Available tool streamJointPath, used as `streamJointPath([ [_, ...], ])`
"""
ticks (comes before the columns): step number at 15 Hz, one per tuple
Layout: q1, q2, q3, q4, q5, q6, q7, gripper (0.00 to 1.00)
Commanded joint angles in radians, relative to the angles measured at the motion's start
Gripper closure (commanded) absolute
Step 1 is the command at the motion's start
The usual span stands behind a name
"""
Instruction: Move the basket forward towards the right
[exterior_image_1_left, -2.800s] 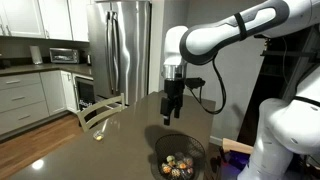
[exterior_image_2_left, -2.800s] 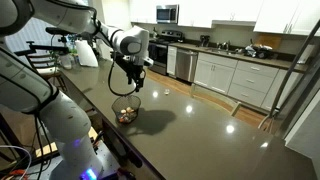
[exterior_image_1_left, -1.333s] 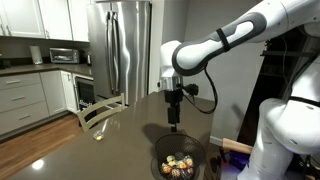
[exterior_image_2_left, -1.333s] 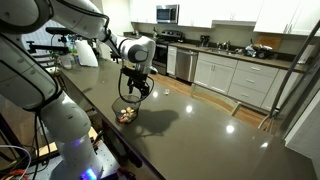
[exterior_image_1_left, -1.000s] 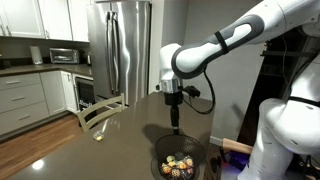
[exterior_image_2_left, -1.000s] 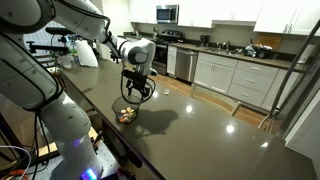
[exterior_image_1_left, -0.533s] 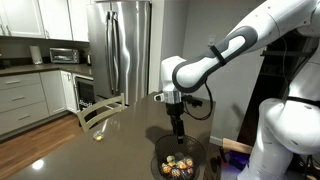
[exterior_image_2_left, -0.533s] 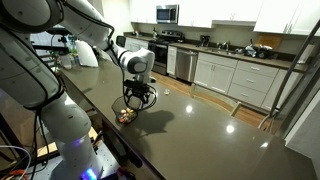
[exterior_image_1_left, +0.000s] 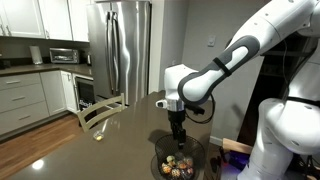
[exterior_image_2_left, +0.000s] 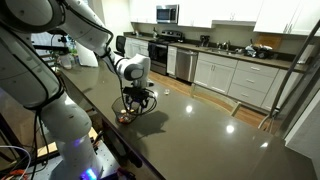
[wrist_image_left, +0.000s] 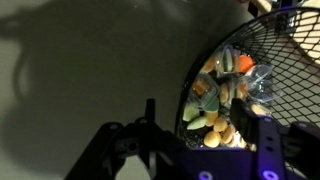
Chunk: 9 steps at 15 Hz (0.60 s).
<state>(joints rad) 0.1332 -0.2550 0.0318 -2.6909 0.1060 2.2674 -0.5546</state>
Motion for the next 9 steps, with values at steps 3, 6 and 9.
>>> streamJointPath([
  [3,0.015,0.004,-0.007,-0.015,-0.014,0.048,-0.017,0.67],
  [6,0.017,0.009,-0.004,-0.010,-0.017,0.046,-0.011,0.87],
  [9,0.020,0.024,-0.004,0.006,-0.013,0.030,-0.016,0.96],
])
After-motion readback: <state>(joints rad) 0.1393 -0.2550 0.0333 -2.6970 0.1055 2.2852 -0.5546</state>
